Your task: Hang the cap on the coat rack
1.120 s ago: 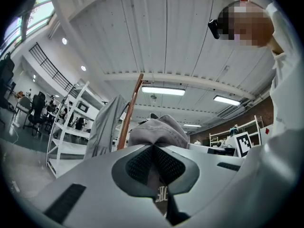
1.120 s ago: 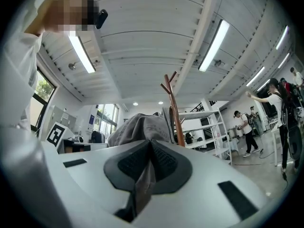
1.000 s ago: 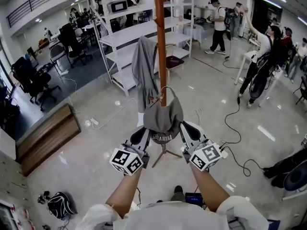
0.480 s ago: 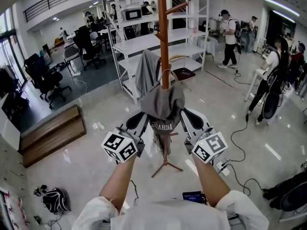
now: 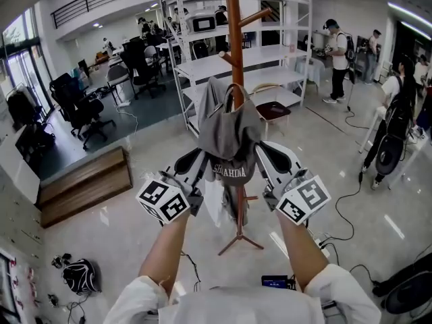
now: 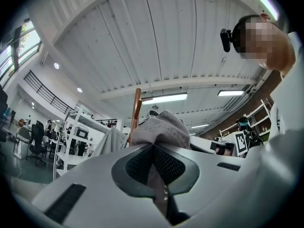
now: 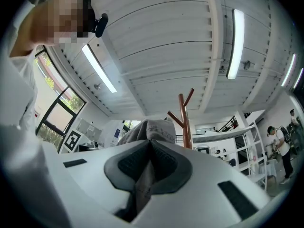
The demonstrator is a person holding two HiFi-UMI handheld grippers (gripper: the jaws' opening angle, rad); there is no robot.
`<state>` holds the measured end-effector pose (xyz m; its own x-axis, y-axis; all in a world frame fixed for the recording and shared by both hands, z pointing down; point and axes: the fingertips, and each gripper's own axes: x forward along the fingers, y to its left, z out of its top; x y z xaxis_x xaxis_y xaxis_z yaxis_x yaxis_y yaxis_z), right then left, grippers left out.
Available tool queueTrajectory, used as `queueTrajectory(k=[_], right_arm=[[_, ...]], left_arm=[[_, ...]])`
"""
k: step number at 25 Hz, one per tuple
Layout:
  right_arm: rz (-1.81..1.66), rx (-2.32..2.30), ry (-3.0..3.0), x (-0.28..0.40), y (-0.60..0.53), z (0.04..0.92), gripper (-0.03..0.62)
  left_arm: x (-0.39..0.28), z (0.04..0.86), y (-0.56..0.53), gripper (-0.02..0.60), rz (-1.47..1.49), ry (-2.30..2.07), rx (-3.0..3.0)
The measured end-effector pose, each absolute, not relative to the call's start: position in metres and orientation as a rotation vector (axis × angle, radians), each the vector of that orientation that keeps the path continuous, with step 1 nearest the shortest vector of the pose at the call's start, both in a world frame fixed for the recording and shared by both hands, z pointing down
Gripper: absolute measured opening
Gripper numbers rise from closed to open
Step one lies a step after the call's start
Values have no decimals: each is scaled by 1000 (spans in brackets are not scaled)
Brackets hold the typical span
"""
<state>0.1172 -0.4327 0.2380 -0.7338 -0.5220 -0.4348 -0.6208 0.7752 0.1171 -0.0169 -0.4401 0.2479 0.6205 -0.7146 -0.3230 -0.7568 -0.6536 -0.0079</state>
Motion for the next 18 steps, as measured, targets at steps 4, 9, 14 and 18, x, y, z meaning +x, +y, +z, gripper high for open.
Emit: queueTrajectory(k=[4,9,14,18], right_arm=[[399,-850,2579,115,-437,220,26],[467,-881,2558,105,-449,202,26],[532,-907,2529,96,-454,185,26],[571,-922,2497,90,-464,166,26]], left_arm=[[-22,230,-448,17,424,1241,-2687],[-35,201,-462,17,432,1165,-2657],[-40,176,-471,17,448,1073,-2646],[-45,158,-482,17,488,1022,-2637]])
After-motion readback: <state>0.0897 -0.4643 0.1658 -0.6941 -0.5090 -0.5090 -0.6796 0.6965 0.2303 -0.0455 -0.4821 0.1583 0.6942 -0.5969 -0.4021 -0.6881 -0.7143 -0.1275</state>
